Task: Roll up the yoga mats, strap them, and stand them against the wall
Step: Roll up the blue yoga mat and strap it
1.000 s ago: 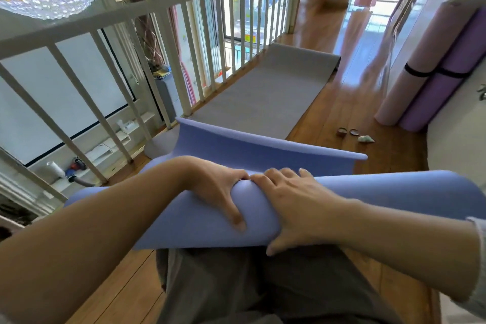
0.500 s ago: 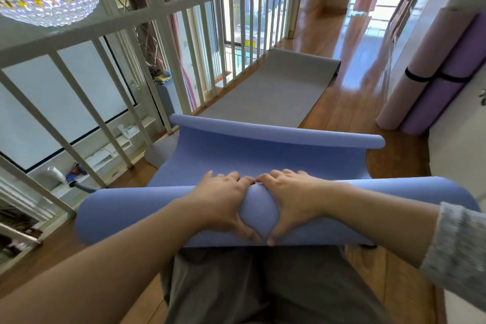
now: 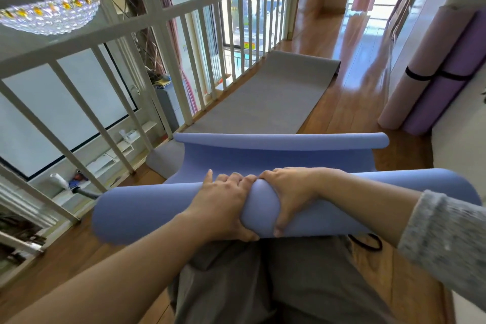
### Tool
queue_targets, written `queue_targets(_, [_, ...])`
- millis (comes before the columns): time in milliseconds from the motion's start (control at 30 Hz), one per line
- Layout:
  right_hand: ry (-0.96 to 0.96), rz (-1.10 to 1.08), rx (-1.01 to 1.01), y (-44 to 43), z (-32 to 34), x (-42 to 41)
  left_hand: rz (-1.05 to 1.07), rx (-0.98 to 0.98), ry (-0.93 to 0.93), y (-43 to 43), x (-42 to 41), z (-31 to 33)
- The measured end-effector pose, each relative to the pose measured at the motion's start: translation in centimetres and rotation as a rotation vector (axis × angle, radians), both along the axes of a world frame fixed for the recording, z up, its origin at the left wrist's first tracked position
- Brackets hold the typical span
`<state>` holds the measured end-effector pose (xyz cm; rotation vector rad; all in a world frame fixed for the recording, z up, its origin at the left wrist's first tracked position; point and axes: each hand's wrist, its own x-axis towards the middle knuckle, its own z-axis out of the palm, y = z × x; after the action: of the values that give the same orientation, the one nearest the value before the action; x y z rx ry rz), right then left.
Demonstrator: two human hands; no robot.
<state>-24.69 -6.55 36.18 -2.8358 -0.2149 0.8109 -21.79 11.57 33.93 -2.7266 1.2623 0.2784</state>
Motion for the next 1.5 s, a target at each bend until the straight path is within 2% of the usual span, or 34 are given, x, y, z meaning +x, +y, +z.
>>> queue_targets(100, [-0.217,0.081,-0.240,1.2,-0.8,-1.7,0.023,0.012,0.042,-0.4,1.2,0.4])
queue_targets(133, [-0.297,0.097,-0.265,1.6,-1.3,-2.5,0.034,0.018,0.066,-0.5,1.5,0.6])
queue_targets(233, [-0.442,0.058,-0.157,1.7,-1.9,-3.3,0.037,0.047,0.109,-0.7,1.9,1.5])
queue_targets(400, [-0.359,0.116,-0.028,1.1,0.8,-4.3,0.017,0.036,0.100,0.0,-0.1,3.2])
queue_targets(567, [-0.293,0.214,-0.062,2.0,0.7,-6.1,0.020,0.031,0.181,1.6,-2.6,2.2])
queue_targets(800, [-0.403,0.259,-0.043,1.4,-0.4,-6.5,-0.071,0.021,-0.002,2.0,-3.2,2.6])
queue_targets(967, [-0.397,0.203,0.012,1.2,0.1,-5.9,-0.043,-0.042,-0.018,2.3,-2.8,3.2])
queue_targets(1200, [-0.471,0.173,-0.007,0.4,0.2,-5.1,-0.040,-0.017,-0.119,2.3,-3.0,3.1])
queue_targets(1367, [-0.532,0.055,0.122,0.7,-0.4,-5.2,0.063,-0.053,-0.036,2.1,-3.3,2.3])
queue_targets(1500, [-0.513,0.003,0.171,0.4,0.0,-4.0,0.057,-0.038,-0.009,2.1,-3.1,1.5])
